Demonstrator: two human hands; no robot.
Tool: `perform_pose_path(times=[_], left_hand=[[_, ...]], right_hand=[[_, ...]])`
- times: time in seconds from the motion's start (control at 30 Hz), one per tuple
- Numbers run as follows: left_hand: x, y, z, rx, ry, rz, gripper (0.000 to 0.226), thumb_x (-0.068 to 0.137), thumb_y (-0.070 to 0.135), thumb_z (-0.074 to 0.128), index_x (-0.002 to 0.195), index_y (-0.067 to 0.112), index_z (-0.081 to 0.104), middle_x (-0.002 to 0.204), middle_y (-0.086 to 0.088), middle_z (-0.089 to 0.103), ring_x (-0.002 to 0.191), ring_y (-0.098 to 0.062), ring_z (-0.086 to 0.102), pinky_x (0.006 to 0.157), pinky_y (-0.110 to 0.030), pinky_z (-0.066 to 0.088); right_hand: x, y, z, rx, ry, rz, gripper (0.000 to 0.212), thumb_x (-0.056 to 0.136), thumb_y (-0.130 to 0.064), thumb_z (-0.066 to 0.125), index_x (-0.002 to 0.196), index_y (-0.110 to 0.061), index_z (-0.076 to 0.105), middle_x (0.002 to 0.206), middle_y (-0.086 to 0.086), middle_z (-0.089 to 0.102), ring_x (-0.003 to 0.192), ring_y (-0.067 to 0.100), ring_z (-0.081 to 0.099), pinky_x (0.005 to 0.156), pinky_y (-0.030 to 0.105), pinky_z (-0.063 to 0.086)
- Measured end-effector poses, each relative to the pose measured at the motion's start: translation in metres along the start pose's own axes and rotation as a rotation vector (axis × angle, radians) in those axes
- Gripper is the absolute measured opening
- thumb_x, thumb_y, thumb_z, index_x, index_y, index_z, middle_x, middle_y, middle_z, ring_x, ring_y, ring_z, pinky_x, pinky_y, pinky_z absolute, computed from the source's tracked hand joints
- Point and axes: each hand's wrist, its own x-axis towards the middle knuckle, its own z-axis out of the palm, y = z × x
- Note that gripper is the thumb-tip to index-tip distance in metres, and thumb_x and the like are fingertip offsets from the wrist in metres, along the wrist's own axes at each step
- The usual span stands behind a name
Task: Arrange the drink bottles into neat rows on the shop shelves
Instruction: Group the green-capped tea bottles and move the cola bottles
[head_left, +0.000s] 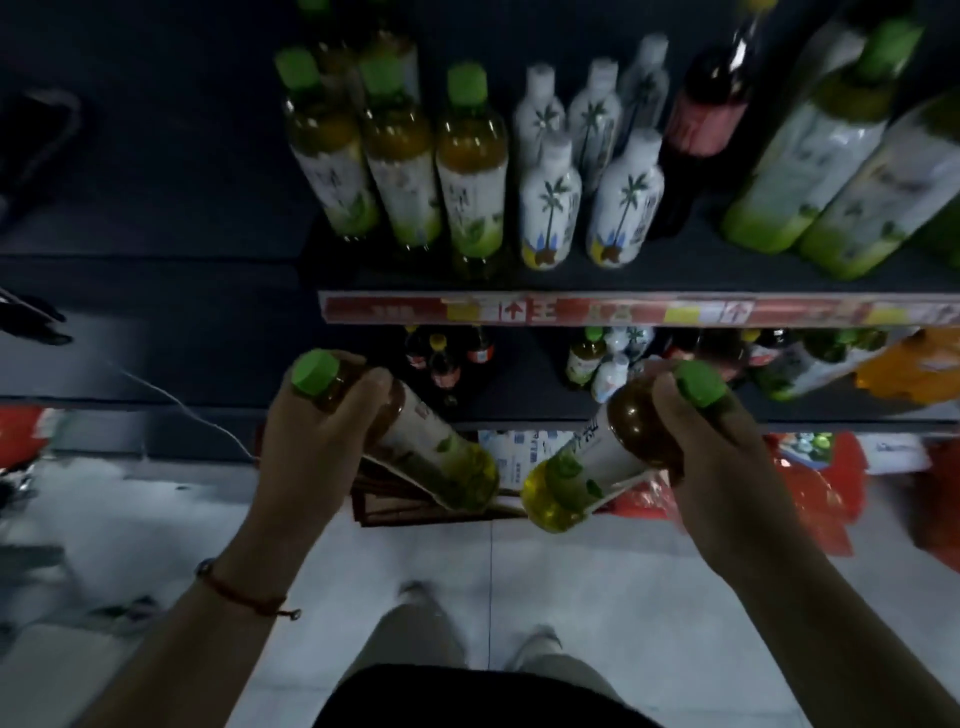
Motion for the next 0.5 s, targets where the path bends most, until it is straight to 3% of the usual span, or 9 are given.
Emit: perform_pose_path(times=[0.1, 0.2, 0.37, 0.5], left_hand=[[0.007, 0.033, -0.004, -0.002, 0.064, 0.11, 0.025, 0.079, 0.033, 0.063, 0.096, 0.015, 0.063, 0.082, -0.002, 0.066, 0.07, -0.005, 0.064, 0.058, -0.02, 0.053], [0.02, 0.05, -0.005, 0.017, 0.082, 0.185, 0.029, 0.08, 0.034, 0.063, 0.1, 0.014, 0.063, 0.087, -0.004, 0.067, 0.075, -0.009, 0.065, 0.06, -0.019, 0.053], [0.057, 0.063, -0.014, -0.011, 0.057, 0.246, 0.042, 0.073, 0.049, 0.064, 0.104, 0.021, 0.061, 0.093, 0.012, 0.066, 0.082, -0.004, 0.065, 0.064, -0.019, 0.055], [0.097, 0.082, -0.031, 0.009, 0.018, 0.306, 0.025, 0.076, 0.041, 0.065, 0.097, 0.031, 0.06, 0.091, 0.021, 0.064, 0.082, 0.0, 0.064, 0.06, -0.022, 0.054]], right_hand=[[0.002, -0.031, 0.016, -0.048, -0.017, -0.112, 0.03, 0.076, -0.041, 0.06, 0.101, -0.026, 0.068, 0.097, 0.0, 0.072, 0.093, 0.015, 0.068, 0.085, 0.033, 0.052], [0.012, -0.051, 0.035, -0.074, -0.04, -0.164, 0.027, 0.076, -0.04, 0.06, 0.098, -0.026, 0.067, 0.088, -0.008, 0.072, 0.083, 0.007, 0.068, 0.078, 0.03, 0.053], [0.036, -0.068, 0.067, -0.076, -0.037, -0.209, 0.035, 0.075, -0.04, 0.059, 0.104, -0.022, 0.065, 0.088, -0.007, 0.068, 0.08, 0.002, 0.065, 0.074, 0.024, 0.048], [0.045, -0.091, 0.093, -0.149, -0.041, -0.24, 0.028, 0.075, -0.044, 0.058, 0.098, -0.031, 0.067, 0.09, -0.012, 0.07, 0.084, -0.001, 0.065, 0.074, 0.025, 0.047]])
